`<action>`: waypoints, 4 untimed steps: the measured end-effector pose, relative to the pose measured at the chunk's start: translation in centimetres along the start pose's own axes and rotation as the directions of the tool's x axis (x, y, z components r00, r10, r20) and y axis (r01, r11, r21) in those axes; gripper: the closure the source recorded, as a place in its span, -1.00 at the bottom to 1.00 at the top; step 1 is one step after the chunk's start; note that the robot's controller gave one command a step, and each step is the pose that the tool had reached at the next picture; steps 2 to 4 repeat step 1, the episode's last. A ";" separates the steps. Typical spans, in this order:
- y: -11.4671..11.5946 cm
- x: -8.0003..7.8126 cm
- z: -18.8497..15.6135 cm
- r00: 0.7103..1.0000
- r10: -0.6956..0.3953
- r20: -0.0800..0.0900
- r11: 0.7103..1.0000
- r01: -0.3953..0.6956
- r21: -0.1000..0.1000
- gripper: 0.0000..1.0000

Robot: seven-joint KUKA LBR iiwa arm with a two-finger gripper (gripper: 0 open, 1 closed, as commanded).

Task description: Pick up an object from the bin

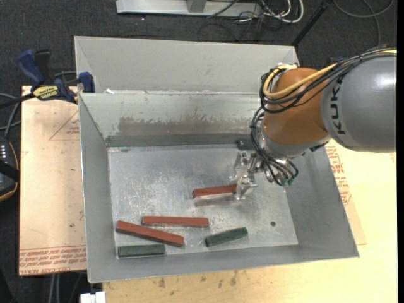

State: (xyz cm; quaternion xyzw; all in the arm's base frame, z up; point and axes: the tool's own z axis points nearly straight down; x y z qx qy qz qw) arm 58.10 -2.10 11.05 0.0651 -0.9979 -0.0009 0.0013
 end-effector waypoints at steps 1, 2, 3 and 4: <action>0.4 -0.9 -11.4 1.000 -0.023 0.006 1.000 0.023 0.001 1.00; 0.4 -0.9 -11.4 1.000 -0.023 0.006 1.000 0.023 0.001 1.00; 0.4 -0.9 -11.4 1.000 -0.023 0.006 1.000 0.023 0.001 1.00; 0.4 -0.9 -11.4 1.000 -0.023 0.006 1.000 0.023 0.001 1.00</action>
Offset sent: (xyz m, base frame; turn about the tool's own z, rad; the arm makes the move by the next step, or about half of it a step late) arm 0.0000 0.0000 0.0000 0.0000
